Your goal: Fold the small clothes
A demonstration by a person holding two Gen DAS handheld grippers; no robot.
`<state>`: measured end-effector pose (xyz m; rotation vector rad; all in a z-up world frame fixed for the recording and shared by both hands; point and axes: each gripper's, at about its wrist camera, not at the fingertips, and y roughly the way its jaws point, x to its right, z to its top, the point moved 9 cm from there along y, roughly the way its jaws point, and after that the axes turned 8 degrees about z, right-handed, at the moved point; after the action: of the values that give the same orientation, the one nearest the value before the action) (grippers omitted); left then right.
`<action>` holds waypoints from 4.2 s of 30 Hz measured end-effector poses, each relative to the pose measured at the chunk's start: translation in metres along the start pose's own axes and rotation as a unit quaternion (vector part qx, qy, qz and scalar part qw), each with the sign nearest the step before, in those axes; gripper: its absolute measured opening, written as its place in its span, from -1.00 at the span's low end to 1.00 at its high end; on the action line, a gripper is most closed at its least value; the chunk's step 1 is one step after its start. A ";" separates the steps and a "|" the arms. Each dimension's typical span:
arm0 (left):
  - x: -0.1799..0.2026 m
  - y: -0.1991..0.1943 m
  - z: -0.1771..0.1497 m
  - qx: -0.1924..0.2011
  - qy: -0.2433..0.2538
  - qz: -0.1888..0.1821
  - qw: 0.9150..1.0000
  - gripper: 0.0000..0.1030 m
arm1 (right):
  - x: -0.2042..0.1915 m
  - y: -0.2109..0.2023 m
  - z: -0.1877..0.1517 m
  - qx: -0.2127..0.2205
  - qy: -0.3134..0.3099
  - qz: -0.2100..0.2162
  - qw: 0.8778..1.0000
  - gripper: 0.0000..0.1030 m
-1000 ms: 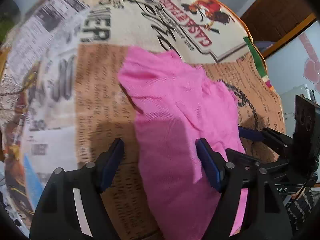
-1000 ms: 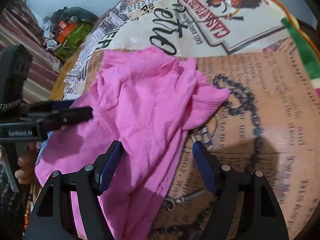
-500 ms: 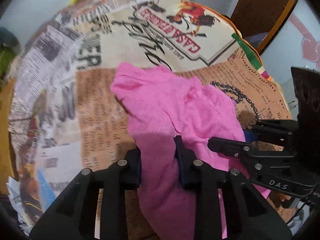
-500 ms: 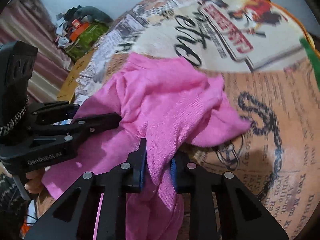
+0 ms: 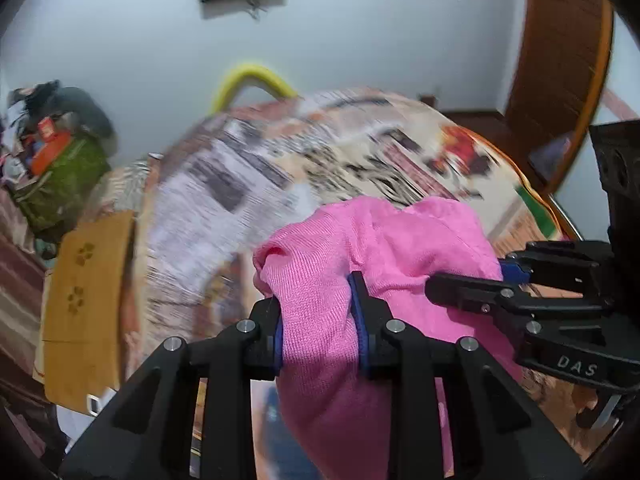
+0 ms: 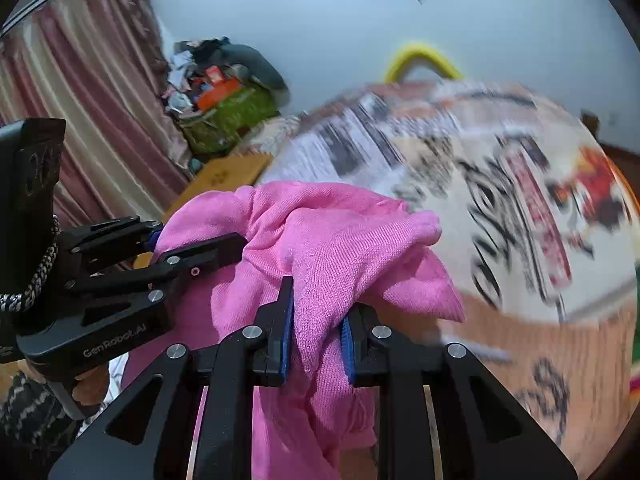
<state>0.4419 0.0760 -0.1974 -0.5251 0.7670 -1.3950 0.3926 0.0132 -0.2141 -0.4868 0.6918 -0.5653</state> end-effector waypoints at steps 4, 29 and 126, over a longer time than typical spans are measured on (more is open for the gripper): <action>-0.056 0.007 0.018 0.020 -0.020 0.027 0.999 -0.46 | -0.033 0.036 0.039 0.013 -0.029 0.008 0.999 -0.65; -0.172 0.237 -0.090 -0.166 -0.094 0.042 0.981 -0.34 | -0.010 0.269 0.011 -0.166 -0.034 -0.031 0.985 -0.63; -0.074 -0.336 -0.128 0.279 -0.138 0.089 0.946 0.89 | -0.210 -0.189 -0.049 0.277 -0.142 -0.062 0.948 0.74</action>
<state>0.1218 0.1202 -0.0237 -0.1907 0.1673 -1.2623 0.1645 -0.0066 -0.0413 -0.0777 0.2061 -0.7581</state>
